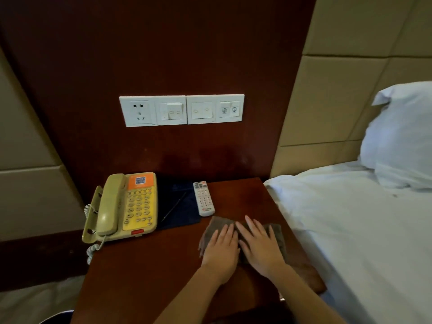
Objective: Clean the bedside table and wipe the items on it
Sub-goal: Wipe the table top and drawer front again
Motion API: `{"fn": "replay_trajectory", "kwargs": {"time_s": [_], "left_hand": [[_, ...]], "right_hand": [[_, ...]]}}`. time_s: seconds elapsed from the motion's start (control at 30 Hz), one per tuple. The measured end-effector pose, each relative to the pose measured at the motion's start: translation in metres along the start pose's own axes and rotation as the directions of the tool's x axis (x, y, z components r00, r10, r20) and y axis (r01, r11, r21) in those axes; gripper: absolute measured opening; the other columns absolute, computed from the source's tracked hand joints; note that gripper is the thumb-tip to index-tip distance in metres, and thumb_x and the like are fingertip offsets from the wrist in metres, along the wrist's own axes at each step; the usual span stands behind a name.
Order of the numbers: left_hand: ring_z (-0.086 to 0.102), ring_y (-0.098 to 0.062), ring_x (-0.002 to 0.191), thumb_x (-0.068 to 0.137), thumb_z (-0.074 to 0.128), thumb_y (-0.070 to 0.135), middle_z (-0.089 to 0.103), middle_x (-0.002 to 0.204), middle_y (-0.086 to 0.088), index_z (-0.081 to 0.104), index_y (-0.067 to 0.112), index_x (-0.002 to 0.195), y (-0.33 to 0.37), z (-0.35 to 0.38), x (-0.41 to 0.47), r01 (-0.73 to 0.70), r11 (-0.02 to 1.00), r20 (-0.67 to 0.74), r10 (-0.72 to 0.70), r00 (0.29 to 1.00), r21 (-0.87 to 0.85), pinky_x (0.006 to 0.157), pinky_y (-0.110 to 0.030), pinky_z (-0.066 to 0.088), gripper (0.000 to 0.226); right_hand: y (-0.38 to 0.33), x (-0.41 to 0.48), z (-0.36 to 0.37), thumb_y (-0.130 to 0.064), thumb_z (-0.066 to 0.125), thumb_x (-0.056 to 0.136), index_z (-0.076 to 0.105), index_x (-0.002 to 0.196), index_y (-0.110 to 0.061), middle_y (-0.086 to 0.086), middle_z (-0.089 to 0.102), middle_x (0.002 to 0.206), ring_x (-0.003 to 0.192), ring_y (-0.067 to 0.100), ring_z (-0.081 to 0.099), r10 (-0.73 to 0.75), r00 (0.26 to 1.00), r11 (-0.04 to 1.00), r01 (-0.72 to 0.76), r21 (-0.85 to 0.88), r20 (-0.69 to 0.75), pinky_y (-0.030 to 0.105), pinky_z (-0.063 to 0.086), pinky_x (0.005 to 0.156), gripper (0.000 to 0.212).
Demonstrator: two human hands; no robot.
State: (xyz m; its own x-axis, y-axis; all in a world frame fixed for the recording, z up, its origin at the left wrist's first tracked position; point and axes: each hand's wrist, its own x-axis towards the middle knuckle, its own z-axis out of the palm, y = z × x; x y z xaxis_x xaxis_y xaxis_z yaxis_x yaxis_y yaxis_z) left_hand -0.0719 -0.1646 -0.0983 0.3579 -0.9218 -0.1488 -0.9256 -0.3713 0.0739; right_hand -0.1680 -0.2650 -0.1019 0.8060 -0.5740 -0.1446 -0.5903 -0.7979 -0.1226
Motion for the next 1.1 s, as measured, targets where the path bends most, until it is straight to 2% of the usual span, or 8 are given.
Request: {"fn": "replay_trajectory", "kwargs": {"time_s": [0.1,0.23,0.33,0.47,0.5,0.57,0.63,1.1], "left_hand": [[-0.011,-0.017,0.147,0.104,0.012,0.030,-0.010,0.160,-0.005,-0.005,0.011,0.152,0.022,0.012,0.002,0.039,0.998,0.050,-0.036,0.998,-0.050,0.119,-0.037,-0.007,0.054],[-0.017,-0.019,0.146,0.093,-0.007,0.045,-0.016,0.159,-0.001,-0.006,0.019,0.152,0.044,0.013,0.011,0.068,0.994,0.026,-0.066,0.997,-0.087,0.114,-0.038,-0.014,0.065],[-0.020,-0.022,0.145,0.070,-0.022,0.050,-0.018,0.158,0.001,-0.008,0.024,0.152,0.047,0.013,0.027,0.119,0.987,0.005,-0.119,0.993,-0.106,0.111,-0.041,-0.018,0.087],[-0.020,-0.025,0.145,0.101,0.010,0.041,-0.018,0.159,0.001,-0.007,0.027,0.152,0.044,0.006,0.063,0.209,0.966,0.007,-0.211,0.978,-0.149,0.117,-0.048,-0.012,0.056],[-0.020,-0.026,0.145,0.101,0.012,0.040,-0.018,0.159,0.000,-0.007,0.027,0.152,0.043,0.004,0.074,0.232,0.960,0.006,-0.234,0.972,-0.156,0.116,-0.049,-0.012,0.055],[-0.020,-0.029,0.145,0.101,0.012,0.041,-0.019,0.158,-0.002,-0.008,0.027,0.151,0.038,-0.001,0.099,0.274,0.947,0.026,-0.274,0.961,-0.166,0.115,-0.051,-0.012,0.056],[-0.021,-0.030,0.144,0.101,0.012,0.043,-0.021,0.158,-0.003,-0.010,0.027,0.151,0.029,-0.007,0.127,0.311,0.936,0.064,-0.305,0.950,-0.166,0.114,-0.052,-0.012,0.057],[-0.017,-0.029,0.145,0.102,0.009,0.038,-0.018,0.159,-0.002,-0.012,0.024,0.151,-0.019,-0.029,0.230,0.279,0.951,0.107,-0.266,0.958,-0.131,0.115,-0.051,-0.012,0.055]], "right_hand": [[0.013,-0.025,0.012,-0.059,-0.006,0.094,0.047,0.136,-0.042,-0.004,0.042,0.148,0.130,0.024,0.049,0.138,0.989,0.990,-0.140,0.027,0.046,0.055,0.039,0.099,0.070],[0.040,-0.028,0.023,-0.073,-0.041,0.053,0.001,0.147,-0.049,-0.004,-0.008,0.161,0.148,0.025,-0.004,0.131,0.991,0.990,-0.130,0.048,-0.003,0.052,-0.002,0.115,0.107],[0.049,-0.010,0.015,-0.072,-0.047,0.041,-0.005,0.147,-0.049,-0.006,-0.013,0.160,0.147,0.024,-0.011,0.145,0.989,0.989,-0.144,0.030,-0.033,0.053,-0.008,0.115,0.116],[0.060,0.026,0.003,-0.073,-0.049,0.034,-0.004,0.148,-0.047,-0.005,-0.014,0.160,0.147,0.026,-0.012,0.131,0.991,0.991,-0.131,0.031,0.019,0.053,-0.008,0.115,0.125],[0.062,0.037,-0.001,-0.075,-0.046,0.039,-0.005,0.148,-0.047,-0.005,-0.015,0.160,0.147,0.026,-0.013,0.117,0.993,0.992,-0.118,0.038,0.024,0.053,-0.007,0.115,0.120],[0.065,0.063,-0.007,-0.073,-0.026,0.072,-0.006,0.148,-0.045,-0.004,-0.016,0.160,0.147,0.026,-0.014,0.077,0.997,0.996,-0.079,0.049,0.026,0.052,-0.007,0.115,0.084],[0.068,0.093,-0.011,-0.055,0.001,0.097,-0.007,0.149,-0.043,-0.003,-0.017,0.160,0.147,0.026,-0.014,0.082,0.995,0.995,-0.085,0.050,0.049,0.051,-0.007,0.116,0.054],[0.089,0.213,-0.021,-0.047,0.015,0.102,0.002,0.151,-0.039,0.001,-0.006,0.161,0.147,0.025,-0.008,0.109,0.994,0.990,-0.108,0.087,-0.006,0.044,0.001,0.120,0.051]]}}
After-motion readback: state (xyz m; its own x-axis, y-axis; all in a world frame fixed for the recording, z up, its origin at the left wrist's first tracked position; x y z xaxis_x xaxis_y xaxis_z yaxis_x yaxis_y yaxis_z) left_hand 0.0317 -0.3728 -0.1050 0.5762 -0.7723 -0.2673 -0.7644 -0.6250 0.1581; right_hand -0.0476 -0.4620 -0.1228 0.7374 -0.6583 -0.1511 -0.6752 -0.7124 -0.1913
